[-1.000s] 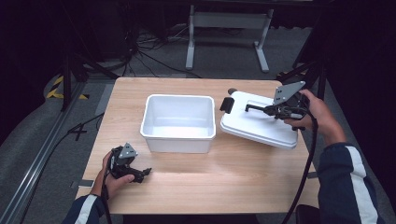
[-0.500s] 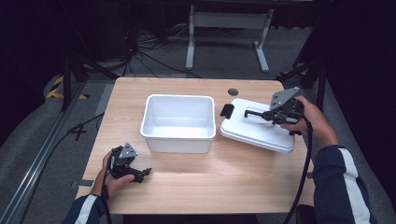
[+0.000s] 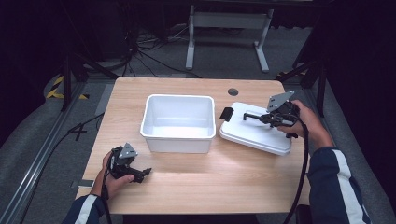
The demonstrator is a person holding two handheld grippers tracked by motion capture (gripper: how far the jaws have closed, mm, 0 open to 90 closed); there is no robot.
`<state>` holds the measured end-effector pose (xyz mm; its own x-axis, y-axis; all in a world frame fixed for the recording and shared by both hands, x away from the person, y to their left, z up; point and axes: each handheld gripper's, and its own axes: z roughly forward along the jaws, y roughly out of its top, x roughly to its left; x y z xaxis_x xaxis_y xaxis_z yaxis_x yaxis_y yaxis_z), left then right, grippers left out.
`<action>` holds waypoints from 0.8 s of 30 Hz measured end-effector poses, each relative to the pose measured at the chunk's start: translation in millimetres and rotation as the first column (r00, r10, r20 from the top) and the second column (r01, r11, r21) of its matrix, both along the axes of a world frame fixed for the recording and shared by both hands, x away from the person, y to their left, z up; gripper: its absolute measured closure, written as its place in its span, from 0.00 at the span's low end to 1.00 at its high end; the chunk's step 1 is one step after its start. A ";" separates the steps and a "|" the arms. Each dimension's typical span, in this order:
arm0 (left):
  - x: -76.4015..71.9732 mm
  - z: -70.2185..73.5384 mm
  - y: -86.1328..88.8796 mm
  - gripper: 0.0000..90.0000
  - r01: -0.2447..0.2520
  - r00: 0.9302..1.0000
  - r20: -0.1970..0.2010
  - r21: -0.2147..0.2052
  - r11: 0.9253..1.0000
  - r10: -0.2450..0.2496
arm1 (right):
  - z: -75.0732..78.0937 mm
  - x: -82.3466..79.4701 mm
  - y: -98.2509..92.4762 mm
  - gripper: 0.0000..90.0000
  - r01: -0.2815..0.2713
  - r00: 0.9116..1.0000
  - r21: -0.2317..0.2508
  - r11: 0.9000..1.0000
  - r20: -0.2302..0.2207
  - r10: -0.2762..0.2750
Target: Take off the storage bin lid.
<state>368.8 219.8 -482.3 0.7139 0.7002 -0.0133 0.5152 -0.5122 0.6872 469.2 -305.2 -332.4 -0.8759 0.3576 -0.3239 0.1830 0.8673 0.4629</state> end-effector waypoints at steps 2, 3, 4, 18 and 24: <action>0.0 0.0 0.0 0.01 0.000 1.000 0.000 0.000 1.000 0.000 | -1.5 0.5 0.0 0.94 0.000 1.000 0.001 1.000 -0.002 0.000; 0.0 0.0 0.0 0.01 0.000 1.000 0.000 0.000 1.000 0.000 | -3.2 1.0 0.1 0.94 0.003 1.000 0.001 1.000 -0.004 -0.003; 0.0 0.0 0.0 0.01 0.000 1.000 0.000 0.000 1.000 0.000 | -4.9 1.6 0.0 0.94 0.003 1.000 0.002 1.000 -0.005 -0.003; 0.0 0.0 0.0 0.01 0.000 1.000 0.000 0.000 1.000 0.000 | -20.4 8.8 -4.9 0.94 0.029 0.999 0.036 0.999 -0.018 -0.028; 0.0 0.0 0.0 0.01 0.000 1.000 0.000 0.000 1.000 0.000 | -25.3 10.8 -5.2 0.94 0.035 0.999 0.026 0.999 -0.026 -0.034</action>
<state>368.7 219.7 -482.4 0.7137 0.7004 -0.0133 0.5151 -0.5119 0.6875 480.0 -310.4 -357.8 -0.8709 0.3957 -0.2914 0.2245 0.8479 0.4803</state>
